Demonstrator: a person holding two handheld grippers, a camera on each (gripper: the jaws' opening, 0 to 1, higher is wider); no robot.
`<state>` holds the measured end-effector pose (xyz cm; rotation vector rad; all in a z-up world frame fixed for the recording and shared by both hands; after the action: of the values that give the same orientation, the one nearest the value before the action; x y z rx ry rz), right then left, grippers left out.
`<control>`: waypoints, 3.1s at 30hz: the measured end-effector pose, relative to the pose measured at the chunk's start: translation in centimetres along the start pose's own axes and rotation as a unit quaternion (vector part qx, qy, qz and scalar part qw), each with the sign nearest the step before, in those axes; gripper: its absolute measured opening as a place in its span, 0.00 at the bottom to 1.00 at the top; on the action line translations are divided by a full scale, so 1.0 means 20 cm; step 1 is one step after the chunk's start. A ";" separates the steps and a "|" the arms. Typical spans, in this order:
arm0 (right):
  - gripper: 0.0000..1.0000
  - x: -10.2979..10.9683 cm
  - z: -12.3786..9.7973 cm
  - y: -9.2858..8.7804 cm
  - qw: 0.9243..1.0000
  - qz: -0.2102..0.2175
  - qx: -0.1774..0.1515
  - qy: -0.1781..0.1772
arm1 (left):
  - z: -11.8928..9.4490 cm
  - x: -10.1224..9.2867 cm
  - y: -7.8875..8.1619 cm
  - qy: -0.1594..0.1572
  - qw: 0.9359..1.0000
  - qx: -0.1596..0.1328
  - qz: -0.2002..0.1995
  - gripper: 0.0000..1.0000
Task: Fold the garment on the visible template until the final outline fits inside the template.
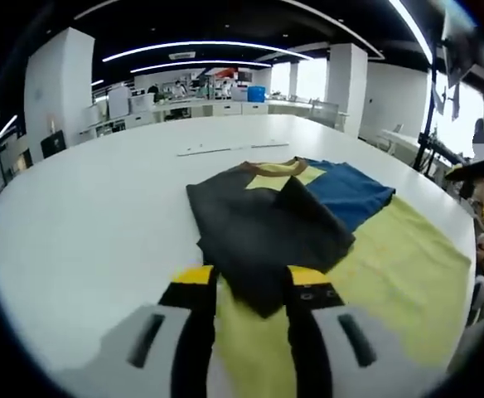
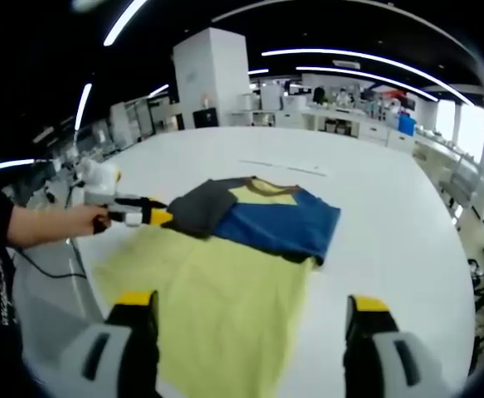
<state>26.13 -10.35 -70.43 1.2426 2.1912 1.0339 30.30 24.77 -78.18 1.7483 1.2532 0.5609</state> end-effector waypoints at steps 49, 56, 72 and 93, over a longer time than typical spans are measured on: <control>1.00 0.04 -0.05 0.03 0.999 -0.028 -0.036 0.022 | -0.03 -0.04 0.23 -0.035 0.997 0.010 0.061 0.00; 1.00 0.04 -0.05 0.03 0.998 -0.030 -0.039 0.027 | -0.02 -0.15 0.35 -0.074 0.996 -0.014 0.049 0.00; 1.00 0.00 -0.08 0.00 0.999 -0.024 -0.034 0.015 | 0.19 -0.41 0.58 -0.153 0.987 -0.039 0.039 0.00; 1.00 -0.04 -0.10 -0.06 1.000 -0.001 -0.030 0.002 | 0.50 -0.73 0.53 -0.211 0.977 0.006 0.040 0.00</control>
<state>24.48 -12.18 -70.03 1.2114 2.1483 1.0950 37.78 6.49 -72.30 1.8148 0.8934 0.2073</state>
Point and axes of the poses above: the point that each gripper's makers call its tool centre point, and the gripper's own axes: z roughly forward along the fingers, x roughly to its left, y roughly out of its top, the point moved 9 cm from there along -z, roughly backward along the fingers, and after that the axes turned 8 degrees about -y, right-handed, at the moved point
